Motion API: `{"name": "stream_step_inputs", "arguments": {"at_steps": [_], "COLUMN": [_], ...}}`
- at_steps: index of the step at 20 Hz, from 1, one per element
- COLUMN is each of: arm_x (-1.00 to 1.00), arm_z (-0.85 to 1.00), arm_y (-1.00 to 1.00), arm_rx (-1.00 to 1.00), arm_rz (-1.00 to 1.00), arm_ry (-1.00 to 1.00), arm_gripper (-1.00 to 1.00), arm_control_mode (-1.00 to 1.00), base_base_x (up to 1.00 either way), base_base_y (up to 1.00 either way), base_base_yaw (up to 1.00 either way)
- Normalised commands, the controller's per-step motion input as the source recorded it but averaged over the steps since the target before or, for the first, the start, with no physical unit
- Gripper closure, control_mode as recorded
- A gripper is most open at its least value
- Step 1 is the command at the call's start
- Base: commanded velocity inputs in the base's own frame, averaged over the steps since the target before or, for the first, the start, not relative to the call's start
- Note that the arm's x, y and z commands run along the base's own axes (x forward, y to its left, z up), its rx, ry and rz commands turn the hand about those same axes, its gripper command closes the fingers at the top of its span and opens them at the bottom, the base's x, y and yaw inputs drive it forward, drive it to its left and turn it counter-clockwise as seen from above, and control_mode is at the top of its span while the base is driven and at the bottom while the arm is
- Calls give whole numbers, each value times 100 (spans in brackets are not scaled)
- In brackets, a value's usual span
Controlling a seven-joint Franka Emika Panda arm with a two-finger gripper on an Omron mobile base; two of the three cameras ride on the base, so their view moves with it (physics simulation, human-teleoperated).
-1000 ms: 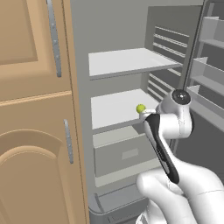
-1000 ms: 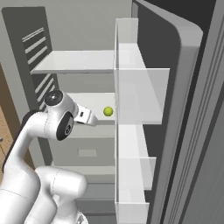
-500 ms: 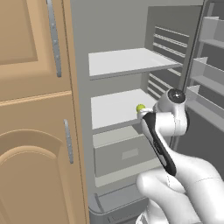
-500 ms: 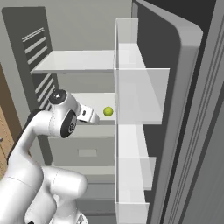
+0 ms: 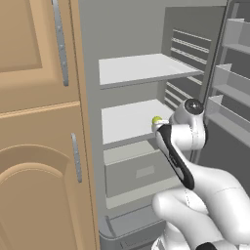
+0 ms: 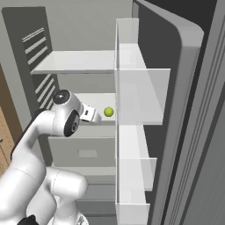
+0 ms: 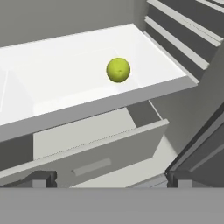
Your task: Retrieve the apple and pear from the fridge and place them into the bowl on the dining table.
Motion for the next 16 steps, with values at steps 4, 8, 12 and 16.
{"name": "stream_step_inputs", "arguments": {"at_steps": [4,8,12,16], "arm_x": [13,12,11,15], "arm_z": [-4,-5,-8,-5], "arm_y": [-8,-10,-7,-3], "arm_rx": [0,0,0,0], "arm_rz": [0,0,0,0], "arm_ry": [0,0,0,0], "arm_gripper": [-100,-100,-100,-100], "arm_control_mode": [-100,-100,-100,-100], "base_base_x": [0,0,0,0], "base_base_y": [0,0,0,0], "base_base_yaw": [0,0,0,0]}}
